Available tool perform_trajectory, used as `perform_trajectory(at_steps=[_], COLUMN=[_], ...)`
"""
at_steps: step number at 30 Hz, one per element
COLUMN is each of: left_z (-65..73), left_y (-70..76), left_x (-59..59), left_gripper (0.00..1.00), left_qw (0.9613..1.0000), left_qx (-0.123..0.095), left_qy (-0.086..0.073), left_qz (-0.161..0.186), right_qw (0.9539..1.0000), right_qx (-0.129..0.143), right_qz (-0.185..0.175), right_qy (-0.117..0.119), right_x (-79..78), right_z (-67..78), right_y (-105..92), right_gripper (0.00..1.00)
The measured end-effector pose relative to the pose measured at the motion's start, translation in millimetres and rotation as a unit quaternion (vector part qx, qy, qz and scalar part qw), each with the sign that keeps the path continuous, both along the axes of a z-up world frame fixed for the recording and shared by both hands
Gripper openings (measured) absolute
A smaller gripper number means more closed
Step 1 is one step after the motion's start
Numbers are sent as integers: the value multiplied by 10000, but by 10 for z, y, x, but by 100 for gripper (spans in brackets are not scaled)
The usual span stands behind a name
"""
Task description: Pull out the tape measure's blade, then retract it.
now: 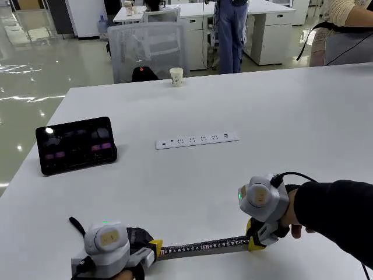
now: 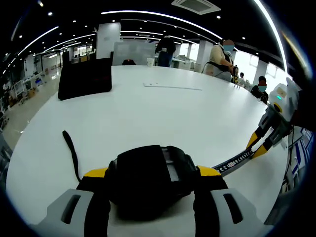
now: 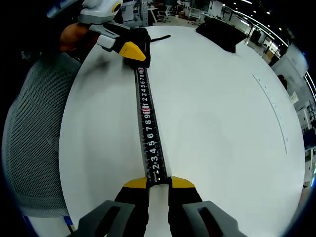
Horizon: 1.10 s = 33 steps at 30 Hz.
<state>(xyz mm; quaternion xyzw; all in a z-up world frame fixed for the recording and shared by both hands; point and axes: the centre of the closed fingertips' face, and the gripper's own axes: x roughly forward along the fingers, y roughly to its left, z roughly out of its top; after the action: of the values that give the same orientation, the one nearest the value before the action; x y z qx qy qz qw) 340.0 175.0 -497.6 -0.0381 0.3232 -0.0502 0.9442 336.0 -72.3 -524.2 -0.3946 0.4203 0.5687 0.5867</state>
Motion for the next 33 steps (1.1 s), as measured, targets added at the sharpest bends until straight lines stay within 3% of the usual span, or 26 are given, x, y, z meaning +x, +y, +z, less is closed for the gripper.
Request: perform_trajectory(at_steps=[33], left_z=[-3], left_y=[-1], left_x=[-23], left_gripper=[64], left_qw=[10000], left_qx=[72], left_qy=[-10], left_qz=[-50], right_qw=[9998], right_qx=[122], right_qz=[-130], right_qy=[35], right_x=[-11], right_z=[-4], right_y=[134], right_gripper=[11])
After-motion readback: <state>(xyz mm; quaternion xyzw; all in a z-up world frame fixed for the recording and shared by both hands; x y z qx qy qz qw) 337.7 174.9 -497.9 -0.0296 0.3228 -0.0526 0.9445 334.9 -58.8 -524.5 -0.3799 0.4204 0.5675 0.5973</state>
